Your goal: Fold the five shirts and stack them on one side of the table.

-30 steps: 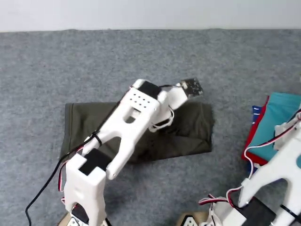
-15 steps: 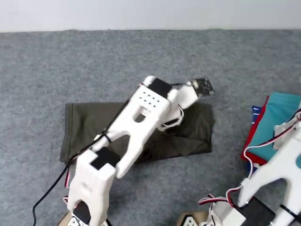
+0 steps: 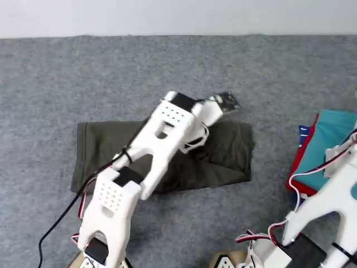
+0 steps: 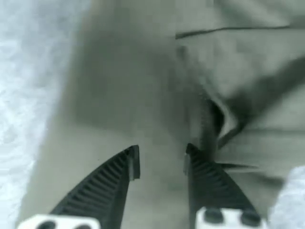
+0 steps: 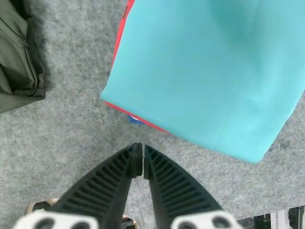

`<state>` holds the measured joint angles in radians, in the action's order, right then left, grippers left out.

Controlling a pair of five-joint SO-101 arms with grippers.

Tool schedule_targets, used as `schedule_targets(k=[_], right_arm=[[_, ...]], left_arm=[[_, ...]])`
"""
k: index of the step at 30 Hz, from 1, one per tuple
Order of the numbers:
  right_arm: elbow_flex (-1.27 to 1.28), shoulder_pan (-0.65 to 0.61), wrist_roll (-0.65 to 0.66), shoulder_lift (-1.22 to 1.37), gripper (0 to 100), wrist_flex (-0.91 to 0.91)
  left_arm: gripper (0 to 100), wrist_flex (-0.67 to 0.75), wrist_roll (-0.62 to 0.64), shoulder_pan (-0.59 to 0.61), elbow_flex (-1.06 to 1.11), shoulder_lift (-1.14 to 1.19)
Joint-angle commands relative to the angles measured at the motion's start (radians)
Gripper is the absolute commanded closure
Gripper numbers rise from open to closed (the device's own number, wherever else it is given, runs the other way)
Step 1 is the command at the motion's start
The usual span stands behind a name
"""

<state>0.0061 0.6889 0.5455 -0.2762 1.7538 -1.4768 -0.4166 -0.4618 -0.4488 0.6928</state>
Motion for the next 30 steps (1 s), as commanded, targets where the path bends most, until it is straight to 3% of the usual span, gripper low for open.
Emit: schedule_targets(k=[1,11,16,23,30], right_arm=[[-0.043,0.004,0.002,-0.036,98.8,0.036],[-0.043,0.004,0.002,-0.036,98.8,0.036],[-0.043,0.004,0.002,-0.036,98.8,0.036],[-0.043,0.008,0.002,-0.036,98.8,0.038],[-0.043,0.008,0.002,-0.038,98.8,0.038]], left_arm=[[84,-0.009,0.0,0.014,-0.068,-0.026],[84,-0.241,0.0,-0.133,-0.277,-0.086],[84,-0.262,-0.002,-0.193,-0.283,-0.064],[84,-0.084,-0.002,-0.083,-0.291,0.098],[86,-0.095,-0.104,0.034,-0.294,0.203]])
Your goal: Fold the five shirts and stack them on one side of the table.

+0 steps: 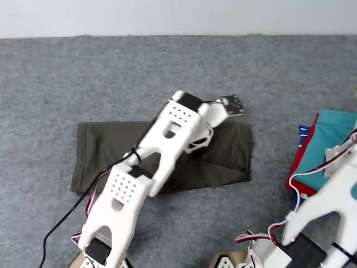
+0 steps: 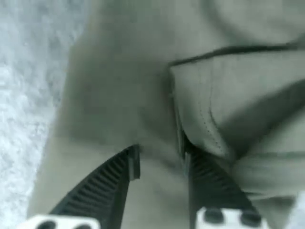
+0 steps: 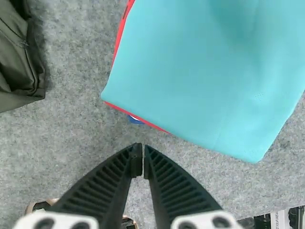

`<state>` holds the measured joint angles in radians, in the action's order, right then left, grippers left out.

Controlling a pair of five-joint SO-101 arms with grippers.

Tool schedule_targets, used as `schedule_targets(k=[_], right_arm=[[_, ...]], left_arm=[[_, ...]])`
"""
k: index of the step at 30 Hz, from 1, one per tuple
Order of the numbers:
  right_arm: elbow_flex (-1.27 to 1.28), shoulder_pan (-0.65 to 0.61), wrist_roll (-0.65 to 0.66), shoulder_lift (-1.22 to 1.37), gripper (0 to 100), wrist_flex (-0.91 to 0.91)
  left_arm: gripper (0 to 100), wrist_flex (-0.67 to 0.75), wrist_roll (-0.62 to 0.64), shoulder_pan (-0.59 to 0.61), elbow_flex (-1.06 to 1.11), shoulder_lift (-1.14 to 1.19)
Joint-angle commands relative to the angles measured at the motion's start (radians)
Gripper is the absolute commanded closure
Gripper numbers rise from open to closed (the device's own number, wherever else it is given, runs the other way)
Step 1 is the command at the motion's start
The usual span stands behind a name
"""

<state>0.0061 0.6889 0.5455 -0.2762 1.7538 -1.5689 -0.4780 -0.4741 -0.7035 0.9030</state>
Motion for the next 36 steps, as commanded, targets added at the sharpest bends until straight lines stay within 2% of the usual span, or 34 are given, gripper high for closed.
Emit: schedule_targets(k=[1,4,8,13,20,27,30,36], right_arm=[[-0.043,0.008,0.002,-0.038,98.8,0.038],[-0.043,0.005,0.002,-0.038,98.8,0.038],[-0.043,0.004,0.002,-0.036,98.8,0.038],[-0.043,0.004,0.002,-0.036,98.8,0.038],[-0.043,0.004,0.002,-0.036,98.8,0.038],[-0.043,0.004,0.002,-0.031,98.8,0.038],[-0.043,0.004,0.002,-0.03,98.8,0.038],[-0.043,0.004,0.002,-0.03,98.8,0.038]], left_arm=[[87,-0.008,-0.057,0.06,-0.05,-0.008],[91,-0.072,-0.081,0.086,-0.139,-0.008],[91,-0.186,-0.081,0.06,-0.302,-0.005],[91,-0.189,-0.075,-0.015,-0.334,-0.032],[91,-0.189,-0.018,-0.18,-0.125,-0.12],[92,-0.18,-0.018,-0.341,0.104,-0.187],[92,-0.143,-0.018,-0.338,0.105,-0.173],[92,-0.014,-0.025,-0.226,0.101,-0.12]])
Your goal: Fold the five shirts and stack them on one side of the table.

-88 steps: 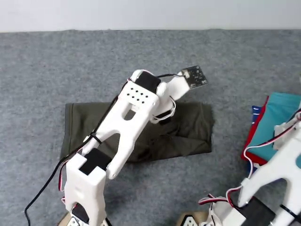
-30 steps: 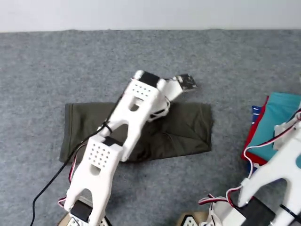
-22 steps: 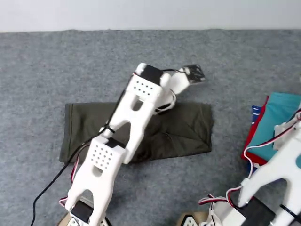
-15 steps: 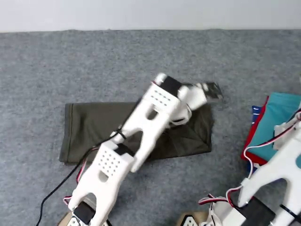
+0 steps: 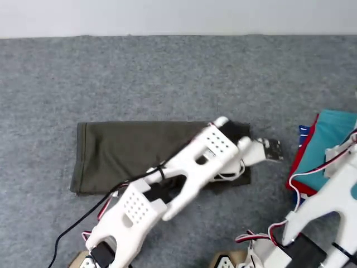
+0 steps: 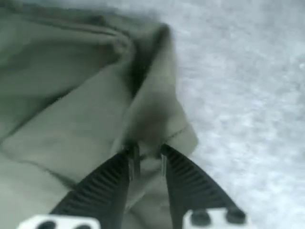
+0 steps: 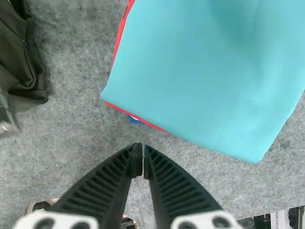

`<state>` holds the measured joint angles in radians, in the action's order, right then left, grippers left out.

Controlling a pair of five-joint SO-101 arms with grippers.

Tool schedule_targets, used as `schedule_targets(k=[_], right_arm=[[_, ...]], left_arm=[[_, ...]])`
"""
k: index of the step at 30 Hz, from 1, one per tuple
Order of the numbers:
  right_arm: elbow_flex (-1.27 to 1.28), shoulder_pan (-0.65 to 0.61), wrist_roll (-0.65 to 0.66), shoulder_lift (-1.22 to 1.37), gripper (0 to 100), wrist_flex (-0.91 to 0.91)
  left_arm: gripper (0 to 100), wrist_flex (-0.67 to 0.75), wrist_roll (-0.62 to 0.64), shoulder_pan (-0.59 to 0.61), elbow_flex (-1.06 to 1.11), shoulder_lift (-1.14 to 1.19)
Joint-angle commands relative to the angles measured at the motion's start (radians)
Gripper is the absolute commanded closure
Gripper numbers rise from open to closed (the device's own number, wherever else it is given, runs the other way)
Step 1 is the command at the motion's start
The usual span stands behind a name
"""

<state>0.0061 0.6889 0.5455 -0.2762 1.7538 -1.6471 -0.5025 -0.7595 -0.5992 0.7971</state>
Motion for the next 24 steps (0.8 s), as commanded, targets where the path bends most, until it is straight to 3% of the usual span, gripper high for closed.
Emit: schedule_targets(k=[1,5,11,16,24], right_arm=[[-0.043,0.004,0.002,-0.028,98.8,0.038],[-0.043,0.004,0.002,-0.028,98.8,0.038],[-0.043,0.004,0.002,-0.027,98.8,0.036],[-0.043,0.004,0.002,-0.027,98.8,0.036],[-0.043,0.005,0.002,-0.03,98.8,0.036]], left_arm=[[92,0.084,-0.002,0.084,-0.004,-0.008],[91,0.146,-0.002,0.18,-0.028,-0.006],[91,0.06,-0.002,0.224,-0.209,-0.006],[92,-0.114,0.006,0.147,-0.357,0.0],[92,-0.109,0.006,-0.026,-0.16,-0.044]])
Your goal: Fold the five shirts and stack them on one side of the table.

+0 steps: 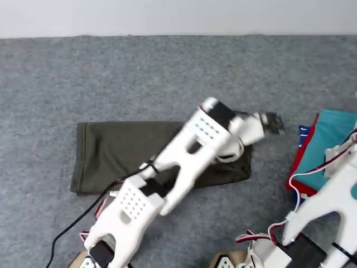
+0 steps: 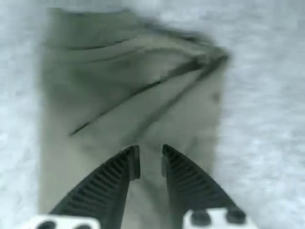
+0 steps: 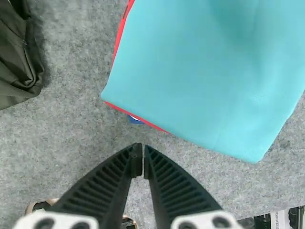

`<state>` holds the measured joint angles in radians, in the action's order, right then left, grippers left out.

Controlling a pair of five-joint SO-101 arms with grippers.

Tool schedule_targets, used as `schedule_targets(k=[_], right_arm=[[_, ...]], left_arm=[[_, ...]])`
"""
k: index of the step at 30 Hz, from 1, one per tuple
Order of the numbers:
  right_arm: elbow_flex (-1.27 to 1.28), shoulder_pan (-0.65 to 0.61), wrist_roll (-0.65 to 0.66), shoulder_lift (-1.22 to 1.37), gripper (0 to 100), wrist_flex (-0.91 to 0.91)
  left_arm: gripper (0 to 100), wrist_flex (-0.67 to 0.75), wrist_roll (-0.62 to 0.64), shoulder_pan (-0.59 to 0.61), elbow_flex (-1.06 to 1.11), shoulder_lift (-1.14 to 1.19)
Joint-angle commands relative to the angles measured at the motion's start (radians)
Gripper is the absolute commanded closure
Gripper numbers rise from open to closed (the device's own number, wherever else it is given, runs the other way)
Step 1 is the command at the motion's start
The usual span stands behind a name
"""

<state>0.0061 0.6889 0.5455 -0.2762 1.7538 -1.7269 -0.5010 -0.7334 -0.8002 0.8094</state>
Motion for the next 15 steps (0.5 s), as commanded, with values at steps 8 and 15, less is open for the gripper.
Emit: schedule_targets(k=[8,15], right_arm=[[-0.043,0.007,0.005,-0.03,98.8,0.036],[-0.043,0.007,0.006,-0.03,98.8,0.036]], left_arm=[[92,0.13,0.0,0.034,0.11,-0.008],[92,0.187,0.0,0.095,0.11,0.011]])
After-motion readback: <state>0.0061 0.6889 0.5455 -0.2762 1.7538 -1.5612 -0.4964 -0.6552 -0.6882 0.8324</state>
